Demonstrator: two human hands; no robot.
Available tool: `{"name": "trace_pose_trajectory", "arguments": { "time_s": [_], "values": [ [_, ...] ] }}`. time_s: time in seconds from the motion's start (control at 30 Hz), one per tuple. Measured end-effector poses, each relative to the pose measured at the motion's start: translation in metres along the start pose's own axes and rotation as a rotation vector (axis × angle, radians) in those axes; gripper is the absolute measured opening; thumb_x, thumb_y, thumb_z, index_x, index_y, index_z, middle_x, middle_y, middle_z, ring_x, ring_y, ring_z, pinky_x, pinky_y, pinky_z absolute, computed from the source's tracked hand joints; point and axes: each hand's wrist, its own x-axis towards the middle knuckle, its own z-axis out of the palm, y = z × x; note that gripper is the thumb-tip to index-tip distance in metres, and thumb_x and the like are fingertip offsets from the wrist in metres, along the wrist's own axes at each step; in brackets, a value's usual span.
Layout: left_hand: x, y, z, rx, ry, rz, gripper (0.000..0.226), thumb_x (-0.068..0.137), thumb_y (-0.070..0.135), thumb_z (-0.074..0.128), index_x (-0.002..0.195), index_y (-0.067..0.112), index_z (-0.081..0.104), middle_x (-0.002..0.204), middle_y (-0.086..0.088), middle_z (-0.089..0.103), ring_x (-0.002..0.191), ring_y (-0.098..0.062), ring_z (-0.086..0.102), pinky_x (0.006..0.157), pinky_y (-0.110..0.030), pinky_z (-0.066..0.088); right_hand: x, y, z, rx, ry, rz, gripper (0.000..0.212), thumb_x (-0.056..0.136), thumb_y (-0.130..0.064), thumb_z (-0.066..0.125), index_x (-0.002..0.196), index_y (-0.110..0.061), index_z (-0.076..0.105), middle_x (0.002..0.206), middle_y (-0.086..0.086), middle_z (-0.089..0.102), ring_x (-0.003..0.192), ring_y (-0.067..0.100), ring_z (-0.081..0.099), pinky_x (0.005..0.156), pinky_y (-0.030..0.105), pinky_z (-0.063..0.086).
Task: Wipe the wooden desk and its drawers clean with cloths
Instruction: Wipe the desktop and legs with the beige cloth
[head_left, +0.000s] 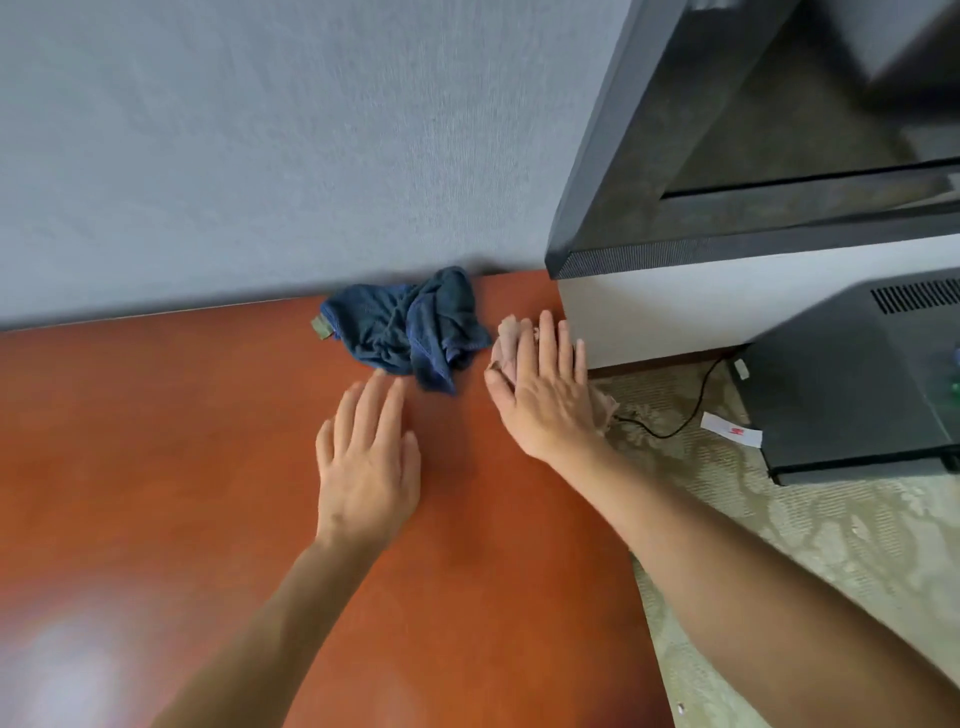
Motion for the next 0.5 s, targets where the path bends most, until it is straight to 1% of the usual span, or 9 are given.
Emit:
{"name": "trace_pose_trajectory", "arguments": {
  "time_s": [0.07,0.17,0.2,0.23,0.27,0.33,0.4,0.43,0.5],
  "values": [
    [-0.050,-0.007,0.011,0.097,-0.067,-0.014,0.062,0.102,0.038,0.038,0.158,0.011,0.042,0.169,-0.009,0.029,0.156,-0.034,0.026,0.119,-0.061,0.029,-0.052,-0.020,0.006,0.019,0.031,-0.123,0.076,0.102,-0.057,0.029,0.160,-0.009,0.025,0.169,0.017,0.012,0.157,0.037,0.008,0.125,0.056,0.009],
    [-0.098,-0.018,0.024,0.221,-0.198,0.023,0.068,0.101,0.045,0.034,0.162,0.014,0.032,0.172,-0.009,0.019,0.159,-0.033,0.016,0.121,-0.067,0.022,-0.155,-0.030,0.022,-0.036,-0.132,-0.582,0.062,0.107,-0.050,0.030,0.160,-0.017,0.027,0.172,0.003,0.007,0.158,0.028,-0.003,0.126,0.052,0.006],
    [-0.102,-0.020,0.025,0.239,-0.201,0.025,0.068,0.102,0.046,0.032,0.163,0.015,0.030,0.173,-0.009,0.017,0.160,-0.032,0.014,0.121,-0.068,0.021,-0.171,-0.022,0.023,-0.047,-0.139,-0.670,0.059,0.108,-0.046,0.032,0.160,-0.019,0.029,0.172,0.000,0.007,0.158,0.026,-0.003,0.127,0.050,0.005],
    [-0.103,-0.020,0.024,0.245,-0.197,0.013,0.068,0.103,0.047,0.031,0.163,0.016,0.028,0.173,-0.008,0.016,0.160,-0.031,0.013,0.122,-0.067,0.019,-0.171,-0.010,0.024,-0.050,-0.125,-0.687,0.056,0.109,-0.043,0.034,0.159,-0.019,0.031,0.172,-0.001,0.010,0.158,0.025,0.000,0.127,0.049,0.006],
    [-0.101,-0.018,0.022,0.249,-0.193,-0.003,0.068,0.104,0.048,0.030,0.164,0.017,0.026,0.173,-0.006,0.015,0.161,-0.029,0.011,0.123,-0.066,0.018,-0.159,0.003,0.025,-0.084,-0.088,-0.635,0.055,0.109,-0.042,0.033,0.159,-0.018,0.032,0.171,0.000,0.013,0.158,0.026,0.004,0.127,0.049,0.010],
    [-0.101,-0.015,0.021,0.259,-0.196,-0.030,0.068,0.105,0.050,0.027,0.165,0.020,0.021,0.174,-0.003,0.011,0.161,-0.026,0.006,0.125,-0.063,0.015,-0.117,0.018,0.020,-0.153,-0.008,-0.386,0.058,0.110,-0.043,0.020,0.160,-0.016,0.027,0.170,0.006,0.014,0.158,0.030,0.008,0.125,0.052,0.015],
    [-0.102,-0.014,0.023,0.258,-0.187,-0.041,0.067,0.105,0.052,0.024,0.166,0.022,0.018,0.174,-0.002,0.009,0.161,-0.025,0.003,0.126,-0.062,0.013,-0.068,0.023,0.005,-0.086,0.027,-0.059,0.064,0.108,-0.046,0.007,0.163,-0.015,0.017,0.171,0.009,0.007,0.158,0.031,0.005,0.126,0.051,0.012],
    [-0.100,-0.014,0.022,0.259,-0.176,-0.039,0.067,0.105,0.052,0.023,0.166,0.022,0.018,0.174,-0.001,0.008,0.161,-0.024,0.003,0.126,-0.061,0.013,-0.048,0.019,0.000,-0.032,0.046,0.037,0.066,0.106,-0.047,0.005,0.163,-0.014,0.014,0.171,0.011,0.006,0.158,0.031,0.005,0.127,0.051,0.010],
    [-0.100,-0.015,0.023,0.254,-0.156,-0.049,0.067,0.105,0.052,0.022,0.166,0.023,0.017,0.174,0.000,0.008,0.161,-0.024,0.002,0.127,-0.060,0.011,-0.039,-0.002,0.004,-0.001,0.071,0.046,0.070,0.103,-0.049,0.009,0.163,-0.012,0.014,0.171,0.013,0.007,0.157,0.032,0.006,0.127,0.051,0.008]
  ]
}}
